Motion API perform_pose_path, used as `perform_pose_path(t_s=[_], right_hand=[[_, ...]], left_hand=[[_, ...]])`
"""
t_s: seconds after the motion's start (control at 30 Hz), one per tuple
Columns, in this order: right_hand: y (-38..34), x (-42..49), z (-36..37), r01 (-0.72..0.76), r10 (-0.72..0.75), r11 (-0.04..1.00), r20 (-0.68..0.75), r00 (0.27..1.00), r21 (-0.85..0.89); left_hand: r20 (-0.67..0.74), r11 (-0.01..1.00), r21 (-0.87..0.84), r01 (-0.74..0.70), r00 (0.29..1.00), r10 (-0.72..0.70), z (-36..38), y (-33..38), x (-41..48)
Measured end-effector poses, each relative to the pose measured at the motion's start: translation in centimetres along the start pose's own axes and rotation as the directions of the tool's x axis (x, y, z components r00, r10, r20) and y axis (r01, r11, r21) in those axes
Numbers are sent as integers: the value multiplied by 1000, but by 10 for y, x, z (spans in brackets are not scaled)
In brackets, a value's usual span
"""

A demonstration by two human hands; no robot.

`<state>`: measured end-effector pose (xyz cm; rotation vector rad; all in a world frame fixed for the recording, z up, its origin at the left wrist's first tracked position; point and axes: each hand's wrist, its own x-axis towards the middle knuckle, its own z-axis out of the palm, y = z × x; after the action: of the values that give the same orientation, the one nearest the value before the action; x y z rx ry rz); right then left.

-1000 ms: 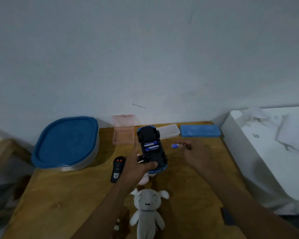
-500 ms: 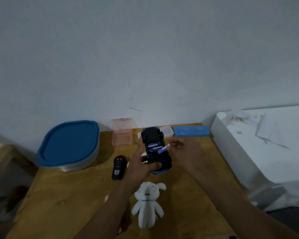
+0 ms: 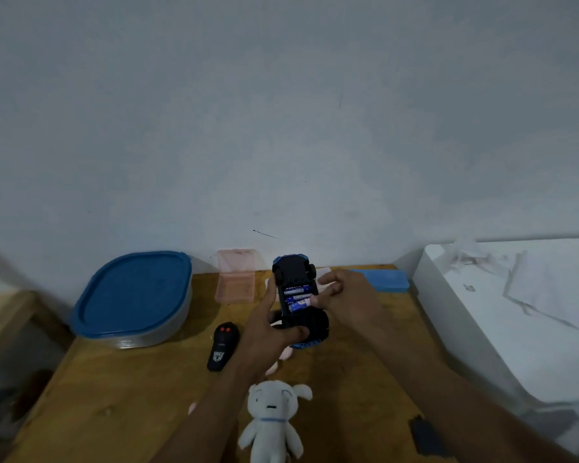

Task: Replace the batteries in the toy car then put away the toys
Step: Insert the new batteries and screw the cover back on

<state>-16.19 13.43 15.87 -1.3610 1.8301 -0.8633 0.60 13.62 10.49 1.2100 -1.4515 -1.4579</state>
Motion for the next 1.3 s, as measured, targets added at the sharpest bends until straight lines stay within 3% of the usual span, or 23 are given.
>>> perform_pose_path(t_s=[0.2,0.4,0.67,0.8,0.97,1.3], right_hand=[[-10,6,-8,-242,200,953,224,954,183],[-15,2,-3,-375,321,910,270,908,179],[-21,-15,16,-375,306,901,295,905,218],[-20,-29,39,-243,226,965,151,962,99],[-11,-36,60,-331,324,939,82,942,91],[-8,-58,52,-359,351,928,89,932,100]], left_hand=[[25,998,51,-42,999,41,-5,6,0],[88,990,130,-60,995,48,-14,11,-6],[111,996,88,6,994,-15,-32,6,-24],[151,994,111,-1,988,-16,-34,5,-28],[179,994,110,-9,984,-11,-38,2,-39],[237,994,106,9,971,-34,-44,-12,-45]])
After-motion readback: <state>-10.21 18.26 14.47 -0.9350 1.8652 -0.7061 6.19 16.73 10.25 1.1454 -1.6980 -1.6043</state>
